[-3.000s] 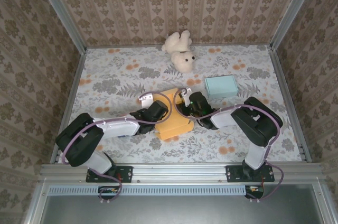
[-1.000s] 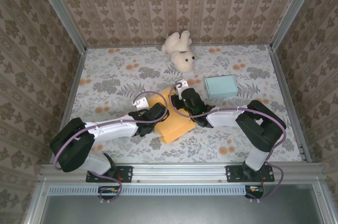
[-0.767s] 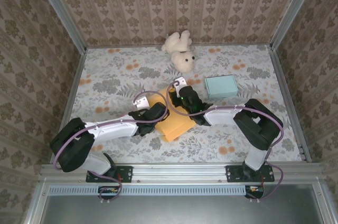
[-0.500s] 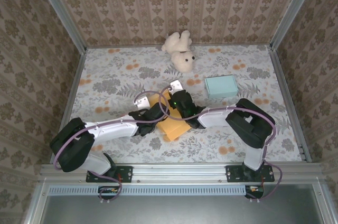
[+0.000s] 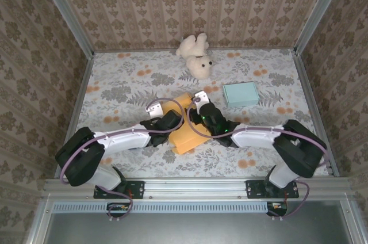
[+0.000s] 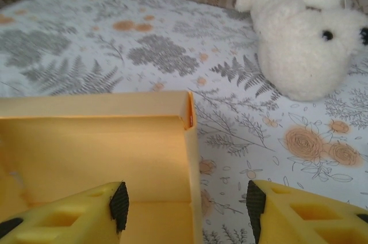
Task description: Fold the paper box
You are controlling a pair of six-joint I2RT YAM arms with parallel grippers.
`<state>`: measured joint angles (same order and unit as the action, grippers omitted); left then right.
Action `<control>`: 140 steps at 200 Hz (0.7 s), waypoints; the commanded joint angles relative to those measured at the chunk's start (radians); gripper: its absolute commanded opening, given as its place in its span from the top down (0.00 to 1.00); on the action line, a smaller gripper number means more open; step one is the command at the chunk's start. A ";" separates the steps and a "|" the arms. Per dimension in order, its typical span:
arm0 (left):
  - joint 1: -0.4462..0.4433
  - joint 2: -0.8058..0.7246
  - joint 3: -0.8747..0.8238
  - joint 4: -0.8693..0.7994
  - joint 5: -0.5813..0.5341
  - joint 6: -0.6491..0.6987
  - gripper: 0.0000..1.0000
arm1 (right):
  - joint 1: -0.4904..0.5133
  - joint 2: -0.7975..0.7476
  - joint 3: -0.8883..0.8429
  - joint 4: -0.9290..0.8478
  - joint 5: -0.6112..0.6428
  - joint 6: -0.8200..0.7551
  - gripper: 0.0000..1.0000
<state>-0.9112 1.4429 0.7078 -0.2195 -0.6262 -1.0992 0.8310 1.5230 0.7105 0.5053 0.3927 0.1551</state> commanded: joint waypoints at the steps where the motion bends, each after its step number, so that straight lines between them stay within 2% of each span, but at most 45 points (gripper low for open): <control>1: 0.027 0.003 0.013 0.037 -0.026 0.112 1.00 | -0.003 -0.122 -0.017 -0.176 -0.066 0.071 0.39; 25: 0.056 -0.017 0.020 0.059 0.006 0.232 1.00 | -0.004 -0.290 0.005 -0.390 -0.047 0.080 0.38; 44: 0.082 -0.058 0.007 0.097 0.060 0.348 1.00 | -0.016 -0.421 0.021 -0.527 -0.019 0.072 0.33; 81: 0.122 -0.197 -0.026 0.120 0.182 0.558 1.00 | -0.091 -0.654 0.031 -0.699 0.029 0.081 0.14; 115: 0.133 -0.325 -0.092 0.230 0.327 0.712 1.00 | -0.180 -0.830 -0.077 -0.682 0.060 0.054 0.03; 140: 0.149 -0.340 -0.021 0.139 0.350 0.768 0.98 | -0.214 -0.963 -0.210 -0.590 0.079 0.093 0.00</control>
<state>-0.7826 1.1179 0.6373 -0.0513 -0.3561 -0.4614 0.6415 0.6476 0.6014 -0.1070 0.4244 0.2165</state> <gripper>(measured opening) 0.081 0.994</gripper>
